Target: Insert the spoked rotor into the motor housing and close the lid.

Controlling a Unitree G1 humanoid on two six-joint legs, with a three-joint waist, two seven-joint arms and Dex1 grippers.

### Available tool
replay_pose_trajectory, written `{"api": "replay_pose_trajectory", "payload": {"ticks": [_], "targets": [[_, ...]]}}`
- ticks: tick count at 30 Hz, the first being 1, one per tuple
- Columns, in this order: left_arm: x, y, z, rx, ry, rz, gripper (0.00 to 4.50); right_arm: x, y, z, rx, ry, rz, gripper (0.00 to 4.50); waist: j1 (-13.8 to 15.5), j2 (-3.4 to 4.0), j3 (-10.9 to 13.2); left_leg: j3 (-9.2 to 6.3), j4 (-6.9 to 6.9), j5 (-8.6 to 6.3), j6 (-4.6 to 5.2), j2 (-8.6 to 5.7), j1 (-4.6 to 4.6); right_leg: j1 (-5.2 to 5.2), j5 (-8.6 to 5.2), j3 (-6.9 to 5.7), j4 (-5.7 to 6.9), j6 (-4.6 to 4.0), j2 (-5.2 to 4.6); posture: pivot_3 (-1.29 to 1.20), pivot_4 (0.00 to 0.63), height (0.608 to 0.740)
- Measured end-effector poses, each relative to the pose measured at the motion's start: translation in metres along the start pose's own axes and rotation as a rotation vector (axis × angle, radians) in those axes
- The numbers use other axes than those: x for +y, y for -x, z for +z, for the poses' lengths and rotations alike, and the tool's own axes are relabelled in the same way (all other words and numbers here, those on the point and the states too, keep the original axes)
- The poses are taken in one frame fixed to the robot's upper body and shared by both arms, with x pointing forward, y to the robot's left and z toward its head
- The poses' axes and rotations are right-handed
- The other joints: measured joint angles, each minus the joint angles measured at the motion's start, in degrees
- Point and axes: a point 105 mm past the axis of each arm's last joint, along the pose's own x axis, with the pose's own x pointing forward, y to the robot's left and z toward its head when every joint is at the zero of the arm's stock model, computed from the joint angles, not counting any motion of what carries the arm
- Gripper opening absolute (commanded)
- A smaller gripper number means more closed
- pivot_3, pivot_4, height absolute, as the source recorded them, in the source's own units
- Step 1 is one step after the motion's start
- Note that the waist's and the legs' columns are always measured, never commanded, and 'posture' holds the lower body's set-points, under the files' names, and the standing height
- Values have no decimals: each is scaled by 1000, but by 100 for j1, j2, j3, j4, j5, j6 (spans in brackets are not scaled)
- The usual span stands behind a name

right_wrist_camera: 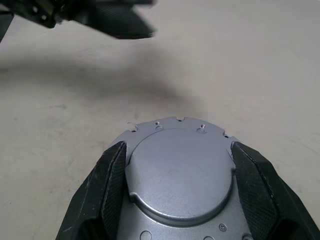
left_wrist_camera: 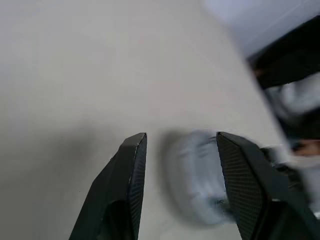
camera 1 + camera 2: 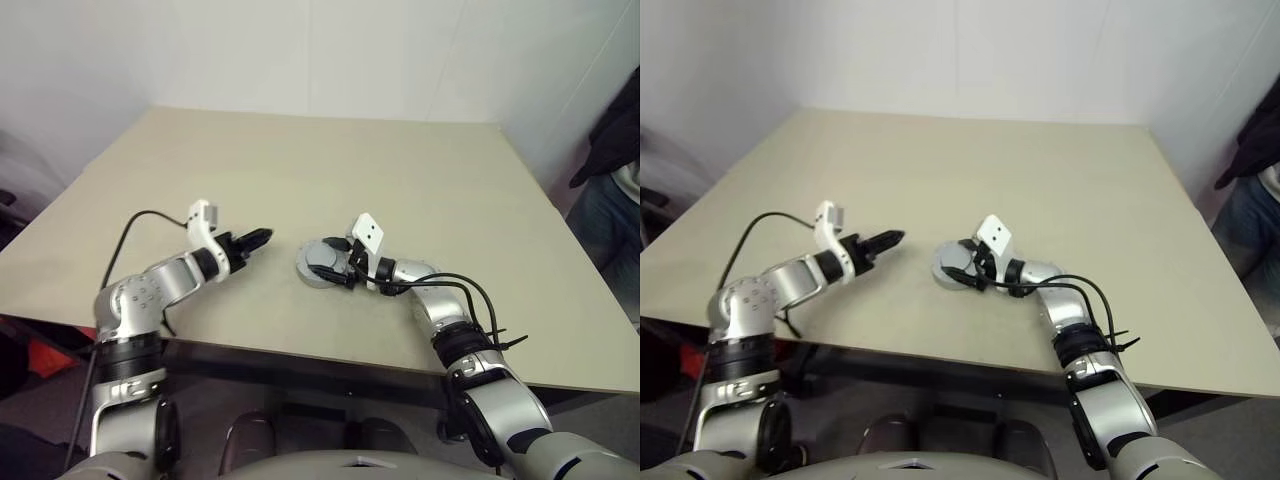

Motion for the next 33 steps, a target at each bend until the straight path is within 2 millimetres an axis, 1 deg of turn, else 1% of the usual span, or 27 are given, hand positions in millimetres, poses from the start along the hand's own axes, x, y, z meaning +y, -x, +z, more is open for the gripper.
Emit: {"api": "replay_pose_trajectory", "payload": {"ticks": [2, 3, 4, 5, 6, 7, 9, 10, 15, 17, 23, 30, 33], "targets": [[-15, -22, -3, 15, 62, -64, 1677, 0, 0, 0, 1, 0, 0, 3199, 3, -1, 0, 2, 0, 0, 0, -2, -2, 0, 0, -2, -3, 1, 0, 0, 0, 740], [-21, -29, -5, 25, 86, -86, 1338, 1, 0, 1, 1, 2, 3, 3199, 1, -1, 0, 1, -1, 0, 0, -2, -5, -2, 0, -2, -7, 1, 0, 0, 0, 740], [-27, -38, -9, 43, 113, -111, 1093, 1, -1, 1, 1, 3, 6, 3199, 1, -1, -1, 1, -1, 0, 1, -2, -15, -2, 0, -2, -10, 2, 1, 0, 0, 740], [-32, -45, -14, 65, 136, -129, 713, 3, -1, 2, 1, 6, 10, 3199, -4, -1, -1, 0, -2, 0, 1, -2, -22, -3, 0, -2, -11, 2, 0, 0, 0, 740], [-33, -53, -19, 95, 158, -133, 365, 3, -2, 2, 1, 8, 14, 3199, -6, -1, -1, 0, -5, 0, 3, -2, -23, -4, -1, -2, -14, 2, 1, 0, 0, 740], [-31, -58, -25, 125, 172, -120, 17, 4, -2, 3, 1, 9, 17, 3199, -12, -1, -1, 1, -10, -1, 3, -2, -24, -7, -1, -1, -16, 3, 1, 0, 0, 740], [-19, -63, -41, 183, 209, -71, 17, 6, -2, 4, -2, 14, 20, 3199, -14, -1, -1, 0, -21, 0, 3, -1, -38, -27, 0, -2, -18, 3, 2, 0, 0, 740], [-15, -63, -44, 192, 228, -66, 17, 6, -1, 4, -3, 13, 18, 3199, -6, -2, -2, 0, -22, 0, 3, 1, -53, -43, 0, -4, -17, 2, 2, 0, 0, 740], [-7, -58, -45, 218, 225, -41, 17, 5, 3, 4, 3, 15, 4, 3199, 12, -2, -6, 3, -21, -1, 5, -3, -59, -45, 1, -5, -17, 1, -1, 0, 0, 740], [-4, -53, -53, 254, 238, -32, 17, 4, 4, 3, 5, 13, -1, 3199, 13, 1, -8, 2, -21, -1, 5, -4, -56, -42, 0, -5, -17, 1, -3, 0, 0, 740], [-10, -44, -63, 301, 280, -75, 17, 3, 5, 3, 8, 12, -8, 3199, 32, 1, -9, 2, -21, 0, 5, -2, -52, -36, 0, -5, -19, 2, -3, 0, 0, 740], [-5, -43, -63, 291, 318, -42, 17, 3, 4, 3, 14, 7, -5, 3199, 17, 2, -10, 1, -22, 0, 5, -2, -51, -35, -1, -5, -25, 3, -3, 0, 0, 740], [-4, -44, -64, 281, 340, -28, 17, 2, 4, 2, 23, -3, -10, 3199, 16, 4, -11, 0, -22, -1, 5, -1, -36, -13, -1, -10, -43, 4, -3, 0, 0, 740]]}}
